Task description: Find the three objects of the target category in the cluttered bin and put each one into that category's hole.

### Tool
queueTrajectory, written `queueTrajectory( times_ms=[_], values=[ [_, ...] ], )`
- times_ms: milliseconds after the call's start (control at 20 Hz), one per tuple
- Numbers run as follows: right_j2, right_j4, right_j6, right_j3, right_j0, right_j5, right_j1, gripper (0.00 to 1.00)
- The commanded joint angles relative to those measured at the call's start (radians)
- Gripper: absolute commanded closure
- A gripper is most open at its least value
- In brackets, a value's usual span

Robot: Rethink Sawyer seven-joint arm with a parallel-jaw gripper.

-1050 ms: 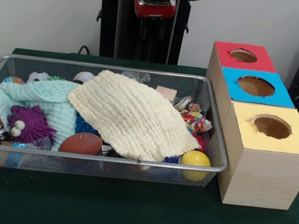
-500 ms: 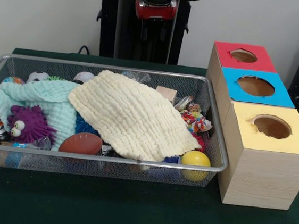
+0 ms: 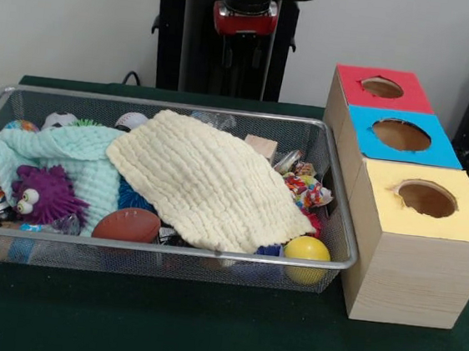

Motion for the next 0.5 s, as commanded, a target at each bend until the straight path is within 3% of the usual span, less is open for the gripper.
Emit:
queueTrajectory(
  times_ms=[50,500],
  values=[
    [0.085,0.066,0.099,-0.193,0.000,0.112,0.047,0.00],
    [0.109,0.086,0.079,-0.232,-0.011,0.172,0.058,0.00]
  ],
)
